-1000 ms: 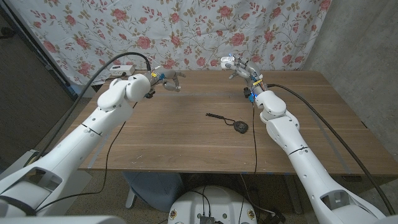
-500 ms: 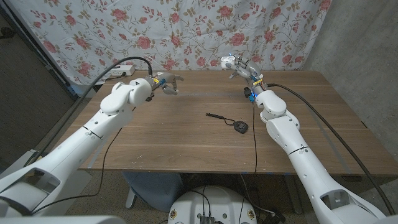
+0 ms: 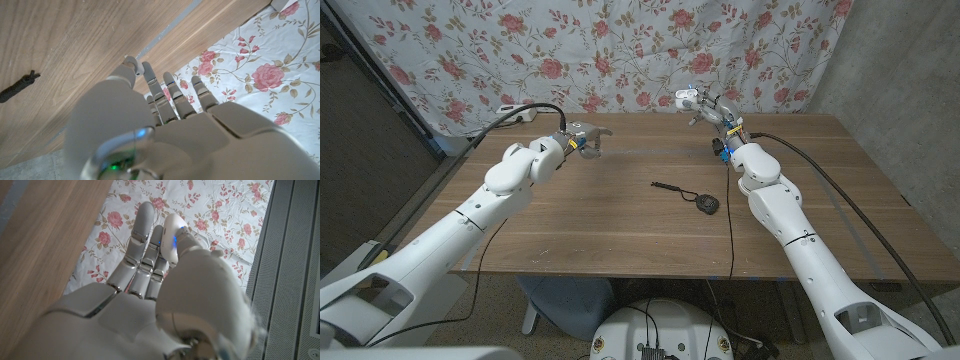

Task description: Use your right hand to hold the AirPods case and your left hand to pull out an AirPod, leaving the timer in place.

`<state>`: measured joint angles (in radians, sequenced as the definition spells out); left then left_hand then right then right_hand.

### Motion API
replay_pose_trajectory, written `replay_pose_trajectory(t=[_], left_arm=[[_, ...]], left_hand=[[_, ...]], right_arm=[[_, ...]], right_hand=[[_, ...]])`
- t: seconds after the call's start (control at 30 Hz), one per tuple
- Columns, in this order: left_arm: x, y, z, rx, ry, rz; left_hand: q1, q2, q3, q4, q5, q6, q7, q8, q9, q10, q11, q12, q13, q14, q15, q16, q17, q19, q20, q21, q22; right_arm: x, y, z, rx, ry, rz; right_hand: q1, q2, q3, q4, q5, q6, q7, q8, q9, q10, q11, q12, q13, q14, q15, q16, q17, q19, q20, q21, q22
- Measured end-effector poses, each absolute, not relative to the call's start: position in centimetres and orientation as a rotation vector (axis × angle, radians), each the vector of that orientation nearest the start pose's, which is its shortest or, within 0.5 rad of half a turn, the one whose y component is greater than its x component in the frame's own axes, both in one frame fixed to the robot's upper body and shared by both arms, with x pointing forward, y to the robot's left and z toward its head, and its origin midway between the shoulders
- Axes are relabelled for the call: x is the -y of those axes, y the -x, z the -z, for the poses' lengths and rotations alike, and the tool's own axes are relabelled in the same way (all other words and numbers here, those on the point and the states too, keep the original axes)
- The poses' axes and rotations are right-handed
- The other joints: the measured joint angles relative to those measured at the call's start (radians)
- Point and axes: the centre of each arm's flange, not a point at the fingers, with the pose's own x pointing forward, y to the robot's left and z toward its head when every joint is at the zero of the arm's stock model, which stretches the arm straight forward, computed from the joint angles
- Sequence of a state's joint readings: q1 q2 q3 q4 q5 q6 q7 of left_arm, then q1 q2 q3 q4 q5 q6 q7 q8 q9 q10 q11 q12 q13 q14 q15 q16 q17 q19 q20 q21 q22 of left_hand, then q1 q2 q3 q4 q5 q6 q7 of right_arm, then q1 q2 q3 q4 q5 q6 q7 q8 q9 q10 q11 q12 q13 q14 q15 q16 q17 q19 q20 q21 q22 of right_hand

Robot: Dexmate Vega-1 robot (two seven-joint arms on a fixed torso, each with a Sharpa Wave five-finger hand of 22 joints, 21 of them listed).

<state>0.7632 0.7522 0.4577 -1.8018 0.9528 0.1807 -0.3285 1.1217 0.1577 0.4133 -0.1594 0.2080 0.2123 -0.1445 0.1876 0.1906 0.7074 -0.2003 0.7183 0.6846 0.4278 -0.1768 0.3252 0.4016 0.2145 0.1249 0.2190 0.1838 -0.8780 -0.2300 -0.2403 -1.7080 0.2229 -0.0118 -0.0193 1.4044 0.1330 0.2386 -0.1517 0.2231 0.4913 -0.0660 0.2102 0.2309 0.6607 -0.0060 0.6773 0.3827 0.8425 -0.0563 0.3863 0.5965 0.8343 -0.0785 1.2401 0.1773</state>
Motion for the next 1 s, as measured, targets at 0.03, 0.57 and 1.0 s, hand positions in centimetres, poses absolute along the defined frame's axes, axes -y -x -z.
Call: replay_pose_trajectory(t=[0.03,0.57,1.0], left_arm=[[-24.8,-59.8,-6.7,0.473,-1.79,-0.12],[-25.0,-61.1,-6.1,0.485,-1.863,-0.147],[-25.2,-62.0,-5.3,0.477,-1.888,-0.15]], left_hand=[[0.0,0.0,0.0,0.0,0.0,0.0,0.0,0.0,0.0,0.0,0.0,0.001,0.0,0.0,0.0,0.004,0.0,0.0,0.0,0.0,0.0],[0.01,0.004,0.0,0.0,-0.001,0.0,0.0,0.0,0.0,0.0,0.0,0.001,0.0,0.025,-0.007,0.016,0.018,0.002,-0.002,0.0,0.0],[0.01,0.004,0.005,-0.005,-0.004,0.0,0.0,0.0,0.0,0.0,0.0,0.012,-0.008,0.022,-0.01,-0.014,0.002,0.013,-0.013,0.0,0.0]], right_arm=[[17.1,-58.9,-7.4,0.756,0.077,-0.239],[17.1,-59.1,-7.8,0.756,0.081,-0.239],[17.3,-59.0,-7.9,0.76,0.082,-0.238]], right_hand=[[0.0,0.0,0.0,0.0,0.0,0.0,0.0,0.0,0.0,0.0,0.0,0.0,0.0,0.0,0.0,0.0,0.0,0.0,0.0,0.0,0.0],[0.0,0.0,0.0,0.0,0.008,0.0,0.0,0.0,0.0,0.0,0.0,-0.001,0.0,0.001,0.001,0.0,0.0,0.0,0.0,0.01,0.0],[-0.002,-0.002,0.0,0.0,0.008,0.0,0.0,0.0,0.0,0.0,0.0,-0.003,0.0,0.001,0.001,0.0,-0.001,0.0,0.0,0.014,0.0]])
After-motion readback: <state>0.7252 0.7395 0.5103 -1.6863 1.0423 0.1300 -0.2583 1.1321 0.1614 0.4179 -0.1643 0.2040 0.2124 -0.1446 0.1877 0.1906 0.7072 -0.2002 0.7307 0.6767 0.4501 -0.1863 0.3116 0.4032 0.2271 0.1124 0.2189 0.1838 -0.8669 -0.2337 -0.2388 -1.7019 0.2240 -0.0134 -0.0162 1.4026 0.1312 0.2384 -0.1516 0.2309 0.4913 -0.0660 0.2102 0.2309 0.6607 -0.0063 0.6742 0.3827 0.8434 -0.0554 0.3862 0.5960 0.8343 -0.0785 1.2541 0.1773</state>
